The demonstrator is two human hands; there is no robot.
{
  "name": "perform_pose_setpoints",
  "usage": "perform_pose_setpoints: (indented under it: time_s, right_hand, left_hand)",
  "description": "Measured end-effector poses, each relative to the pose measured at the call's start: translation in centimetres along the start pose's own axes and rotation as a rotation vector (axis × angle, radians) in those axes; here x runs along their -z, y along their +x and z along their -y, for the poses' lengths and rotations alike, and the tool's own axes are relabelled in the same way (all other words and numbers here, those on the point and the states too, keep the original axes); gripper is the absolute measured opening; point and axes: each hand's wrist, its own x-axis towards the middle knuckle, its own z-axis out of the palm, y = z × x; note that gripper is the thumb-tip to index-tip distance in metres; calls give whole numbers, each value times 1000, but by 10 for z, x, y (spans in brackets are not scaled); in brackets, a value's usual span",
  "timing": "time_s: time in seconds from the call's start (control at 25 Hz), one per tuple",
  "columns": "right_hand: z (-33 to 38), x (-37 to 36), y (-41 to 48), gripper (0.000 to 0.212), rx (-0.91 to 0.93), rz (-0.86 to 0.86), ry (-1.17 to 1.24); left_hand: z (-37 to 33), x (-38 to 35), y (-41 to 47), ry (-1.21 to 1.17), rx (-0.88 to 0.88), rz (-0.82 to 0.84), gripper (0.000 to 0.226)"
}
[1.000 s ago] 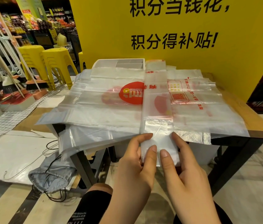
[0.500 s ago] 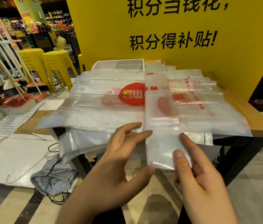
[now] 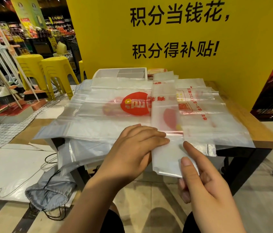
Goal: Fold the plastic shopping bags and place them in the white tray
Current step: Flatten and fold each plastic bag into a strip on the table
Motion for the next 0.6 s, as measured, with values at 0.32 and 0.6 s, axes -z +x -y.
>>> perform_pose_setpoints:
  time_s: [0.32,0.6]
  right_hand:
    - [14,63,61,83,621,160,-1357]
    - [12,50,98,34,689,298,-1173]
  left_hand:
    - [3,-2,3,3,-43,3,45]
    - [3,9,13,-146,66,63,33]
